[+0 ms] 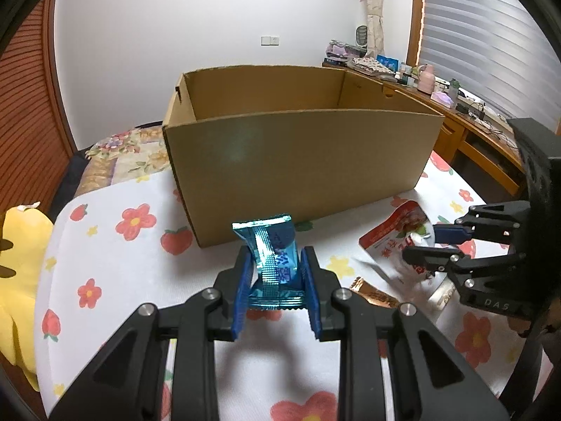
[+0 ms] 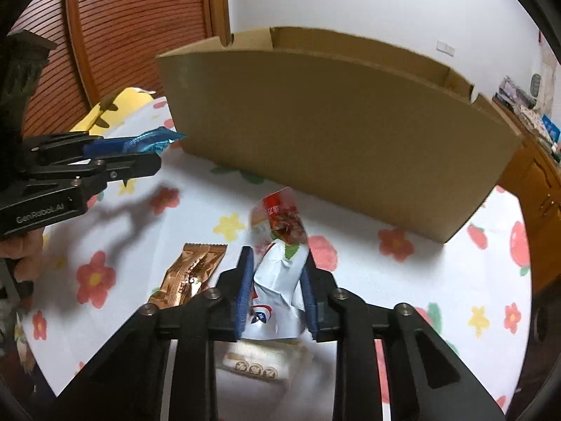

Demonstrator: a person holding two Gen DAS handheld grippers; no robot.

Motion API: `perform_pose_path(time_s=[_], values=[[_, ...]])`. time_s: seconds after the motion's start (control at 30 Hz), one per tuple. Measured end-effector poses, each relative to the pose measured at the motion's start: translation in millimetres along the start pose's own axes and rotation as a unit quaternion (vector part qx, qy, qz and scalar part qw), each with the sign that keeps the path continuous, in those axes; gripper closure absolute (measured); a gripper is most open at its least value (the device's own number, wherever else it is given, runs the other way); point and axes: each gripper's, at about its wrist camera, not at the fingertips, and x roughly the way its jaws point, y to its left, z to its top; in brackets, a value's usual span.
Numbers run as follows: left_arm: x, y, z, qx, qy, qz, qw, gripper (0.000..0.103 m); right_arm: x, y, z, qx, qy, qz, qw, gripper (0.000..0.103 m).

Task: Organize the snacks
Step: 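Lift the blue candy with the left tool while the right tool grasps the red-topped pouch, then carry both held snacks over the cardboard box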

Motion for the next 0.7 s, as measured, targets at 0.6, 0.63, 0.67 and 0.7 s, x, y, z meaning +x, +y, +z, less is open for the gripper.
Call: perform_pose_path(time_s=[0.6, 0.63, 0.67, 0.7], values=[[-62, -29, 58, 0.021, -0.059, 0.008, 0.9980, 0.077, -90, -14, 17, 0.008, -0.081, -0.016, 0.997, 0.082], [-65, -30, 63, 0.022, -0.062, 0.008, 0.9978, 0.077, -96, -14, 21, 0.007, -0.086, -0.018, 0.996, 0.082], [-68, -32, 67, 0.023, -0.065, 0.008, 0.9975, 0.077, -103, -16, 25, 0.007, -0.091, -0.020, 0.996, 0.082], [-71, -32, 70, 0.024, -0.068, 0.008, 0.9973, 0.077, -110, -17, 29, 0.006, -0.096, -0.021, 0.995, 0.082]])
